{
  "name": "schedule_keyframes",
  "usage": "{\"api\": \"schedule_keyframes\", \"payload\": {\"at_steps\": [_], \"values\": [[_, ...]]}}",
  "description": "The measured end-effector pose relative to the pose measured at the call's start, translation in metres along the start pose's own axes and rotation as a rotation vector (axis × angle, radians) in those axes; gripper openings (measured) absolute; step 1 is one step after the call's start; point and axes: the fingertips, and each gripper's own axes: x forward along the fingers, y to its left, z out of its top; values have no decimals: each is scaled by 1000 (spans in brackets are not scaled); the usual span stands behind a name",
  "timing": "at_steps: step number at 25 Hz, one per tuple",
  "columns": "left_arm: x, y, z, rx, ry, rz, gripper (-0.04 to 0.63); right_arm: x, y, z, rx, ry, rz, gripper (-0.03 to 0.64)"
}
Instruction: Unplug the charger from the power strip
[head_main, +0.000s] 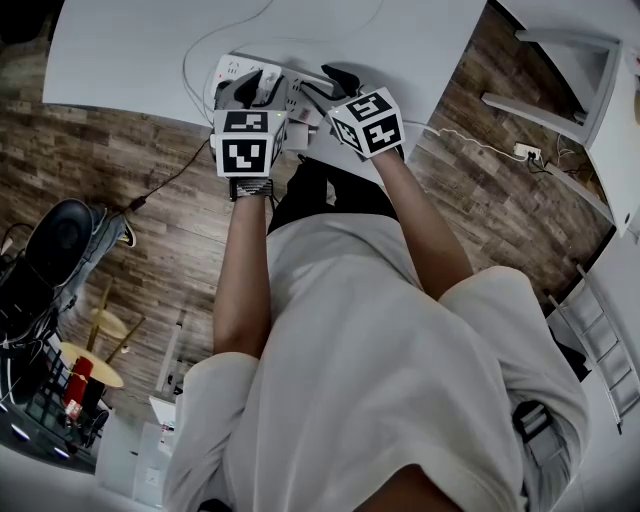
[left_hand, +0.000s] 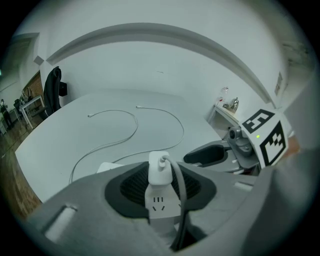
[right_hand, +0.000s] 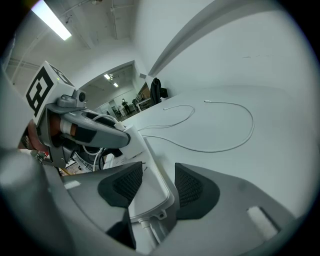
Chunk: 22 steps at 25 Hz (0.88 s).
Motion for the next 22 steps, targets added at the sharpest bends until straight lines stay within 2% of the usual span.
{"api": "schedule_keyframes", "payload": {"at_steps": [2, 7, 11, 13, 19, 22], "values": [[-1, 1, 1, 17, 3, 6, 139, 0, 1, 1, 0, 0, -1, 209], [-2, -6, -1, 124, 32, 42, 138, -2, 1, 0, -2, -5, -3, 209], [-2, -8, -1, 152, 38, 48, 140, -3, 2, 0, -2, -7, -3, 210], [-2, -7, -1, 131, 35, 46, 140, -3, 2, 0, -2, -8, -2, 210], [-6, -3, -1, -19, -5, 1, 140, -4, 3, -1, -2, -10, -3, 212], [-7, -3, -1, -43, -13, -6, 140, -4, 3, -1, -2, -12, -5, 213]]}}
